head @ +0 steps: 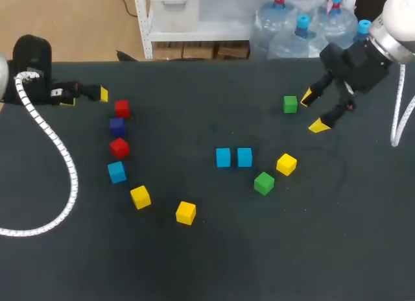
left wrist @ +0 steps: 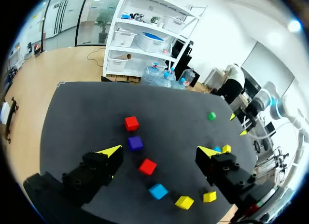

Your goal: Place the blue cubes, place green cubes on the blue cubes, place the yellow cubes on the green cubes, then place the red cubes on the yellow cubes, and place purple cube on the red cubes.

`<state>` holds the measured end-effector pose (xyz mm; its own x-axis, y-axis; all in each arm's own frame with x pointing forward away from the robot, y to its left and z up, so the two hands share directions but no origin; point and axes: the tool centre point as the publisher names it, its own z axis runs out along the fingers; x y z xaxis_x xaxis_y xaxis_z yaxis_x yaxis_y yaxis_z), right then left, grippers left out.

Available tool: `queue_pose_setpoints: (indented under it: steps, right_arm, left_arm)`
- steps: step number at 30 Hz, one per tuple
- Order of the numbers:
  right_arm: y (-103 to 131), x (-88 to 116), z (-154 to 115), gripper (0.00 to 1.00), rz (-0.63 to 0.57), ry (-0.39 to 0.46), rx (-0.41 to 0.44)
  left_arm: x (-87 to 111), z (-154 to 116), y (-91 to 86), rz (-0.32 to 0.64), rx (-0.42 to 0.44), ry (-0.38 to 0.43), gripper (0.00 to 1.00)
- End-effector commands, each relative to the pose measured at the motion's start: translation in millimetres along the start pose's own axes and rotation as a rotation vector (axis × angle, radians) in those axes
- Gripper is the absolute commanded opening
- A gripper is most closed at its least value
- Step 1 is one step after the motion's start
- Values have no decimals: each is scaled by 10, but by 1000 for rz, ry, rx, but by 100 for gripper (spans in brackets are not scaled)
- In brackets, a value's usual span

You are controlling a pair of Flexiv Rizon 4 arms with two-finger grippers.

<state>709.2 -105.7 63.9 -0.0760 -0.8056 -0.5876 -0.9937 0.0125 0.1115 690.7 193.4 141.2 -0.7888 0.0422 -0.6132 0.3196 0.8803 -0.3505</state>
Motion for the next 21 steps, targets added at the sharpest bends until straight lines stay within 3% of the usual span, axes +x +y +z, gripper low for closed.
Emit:
queue_pose_setpoints:
  steps: [1,5,6,8,9,12,16,21]
  right_arm:
    - [-2,-1,2,100,0,-1,0]
    - [-2,-1,2,100,0,-1,0]
    - [-2,-1,2,100,0,-1,0]
    - [-2,-1,2,100,0,-1,0]
    - [-2,-1,2,100,0,-1,0]
    - [-2,-1,2,100,0,-1,0]
    - [-2,-1,2,100,0,-1,0]
    - [-2,-1,2,100,0,-1,0]
  left_arm:
    - [8,-85,-137,17,-190,72,100]
    - [169,-1,-139,1,-242,85,100]
    - [206,10,-157,39,-254,79,100]
    - [277,13,-183,129,-225,59,100]
    - [311,12,-164,142,-221,74,100]
    - [374,0,-142,144,-94,125,100]
    - [408,-38,-211,225,7,183,100]
    - [406,-42,-210,227,4,181,100]
